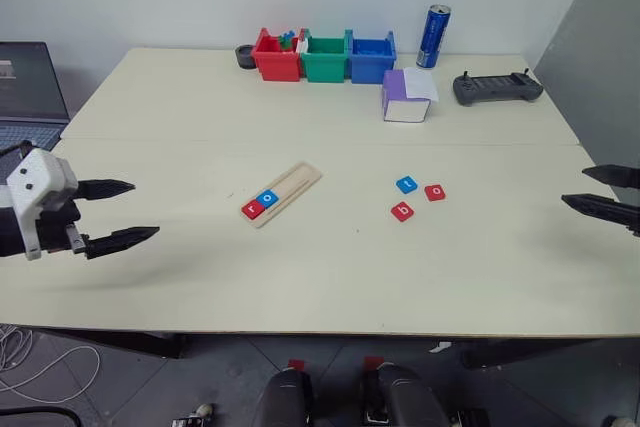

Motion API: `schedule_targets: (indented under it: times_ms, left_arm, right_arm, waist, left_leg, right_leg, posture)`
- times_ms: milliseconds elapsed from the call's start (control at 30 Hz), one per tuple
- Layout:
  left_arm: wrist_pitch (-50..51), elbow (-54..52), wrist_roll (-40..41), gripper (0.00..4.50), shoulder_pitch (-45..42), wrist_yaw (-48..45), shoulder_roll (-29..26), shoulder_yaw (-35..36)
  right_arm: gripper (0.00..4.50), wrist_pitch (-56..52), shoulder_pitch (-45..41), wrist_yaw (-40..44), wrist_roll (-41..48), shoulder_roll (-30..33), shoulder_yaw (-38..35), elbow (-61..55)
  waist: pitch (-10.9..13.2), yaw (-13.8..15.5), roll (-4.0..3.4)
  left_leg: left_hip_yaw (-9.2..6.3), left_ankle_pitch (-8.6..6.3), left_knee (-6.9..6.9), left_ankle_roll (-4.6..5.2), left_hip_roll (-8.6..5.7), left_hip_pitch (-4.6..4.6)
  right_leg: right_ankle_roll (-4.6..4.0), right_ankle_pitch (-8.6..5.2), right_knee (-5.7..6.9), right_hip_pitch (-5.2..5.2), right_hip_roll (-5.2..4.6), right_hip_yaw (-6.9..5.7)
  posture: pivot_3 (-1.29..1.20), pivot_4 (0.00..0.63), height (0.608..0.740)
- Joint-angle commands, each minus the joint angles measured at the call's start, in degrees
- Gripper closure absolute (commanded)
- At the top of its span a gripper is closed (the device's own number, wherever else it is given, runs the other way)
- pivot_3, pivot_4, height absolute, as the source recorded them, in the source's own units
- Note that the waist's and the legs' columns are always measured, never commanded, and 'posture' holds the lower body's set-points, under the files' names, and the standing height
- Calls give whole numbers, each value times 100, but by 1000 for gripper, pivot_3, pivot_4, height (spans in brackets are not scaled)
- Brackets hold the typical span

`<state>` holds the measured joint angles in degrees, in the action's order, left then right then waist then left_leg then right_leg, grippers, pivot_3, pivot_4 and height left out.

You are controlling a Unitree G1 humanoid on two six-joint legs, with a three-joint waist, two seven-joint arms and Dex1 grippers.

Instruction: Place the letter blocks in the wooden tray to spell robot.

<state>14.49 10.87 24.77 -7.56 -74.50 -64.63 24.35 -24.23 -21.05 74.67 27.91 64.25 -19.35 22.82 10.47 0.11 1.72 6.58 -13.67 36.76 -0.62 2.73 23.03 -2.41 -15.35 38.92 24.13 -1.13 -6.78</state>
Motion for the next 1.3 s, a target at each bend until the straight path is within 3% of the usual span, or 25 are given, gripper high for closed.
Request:
schedule_targets:
  times_ms: [33, 400, 533, 800, 933, 1300]
  left_arm:
    - [322, -166, 209, 0, -4, 26, -66, 235]
    - [309, -620, 146, 0, 421, 186, 207, 148]
    - [338, -898, 71, 0, 367, 598, 547, -91]
    - [370, -1444, -357, 0, 445, 1845, 1750, -868]
    - [25, -1145, -946, 0, 202, 2420, 2216, -1423]
    - [-559, -377, -1339, 0, -331, 2895, 2702, -1716]
  right_arm:
    - [53, 46, -89, -77, -34, 15, -85, -48]
    - [53, -252, -257, 26, 151, -200, 176, -524]
    - [53, -643, -303, -191, 394, -651, 412, -1472]
    - [53, -1198, -800, -1327, 459, -1933, 1216, -3115]
    - [53, -1428, -974, -1598, 570, -2374, 1535, -3597]
    - [53, -1733, -876, -1749, 722, -2615, 1860, -4104]
  waist:
    - [0, 0, 0]
    - [0, -6, -1]
    - [0, -11, -1]
    - [-1, 6, 0]
    - [-2, 22, 1]
    - [-7, 35, 9]
  left_leg:
    - [1, 0, 0, 0, -1, 0]
    - [1, 0, 3, 0, 0, -4]
    - [1, 0, 3, 0, 1, -6]
    - [-2, 1, 10, -1, 0, 2]
    - [-2, 0, 11, 0, -2, 2]
    - [-5, 0, 16, 1, -2, 2]
  right_leg:
    - [0, 0, 0, 0, 0, 1]
    - [0, 0, 3, -2, -1, 2]
    - [0, 0, 6, -3, -1, 3]
    - [2, 1, 7, -3, -1, 4]
    - [2, 2, 5, -5, -1, 4]
    - [2, 3, 7, -7, -1, 0]
  posture:
    - [0, 150, 740]
    - [0, 150, 740]
    - [0, 150, 740]
    - [0, 150, 740]
    - [0, 150, 740]
    - [0, 150, 740]
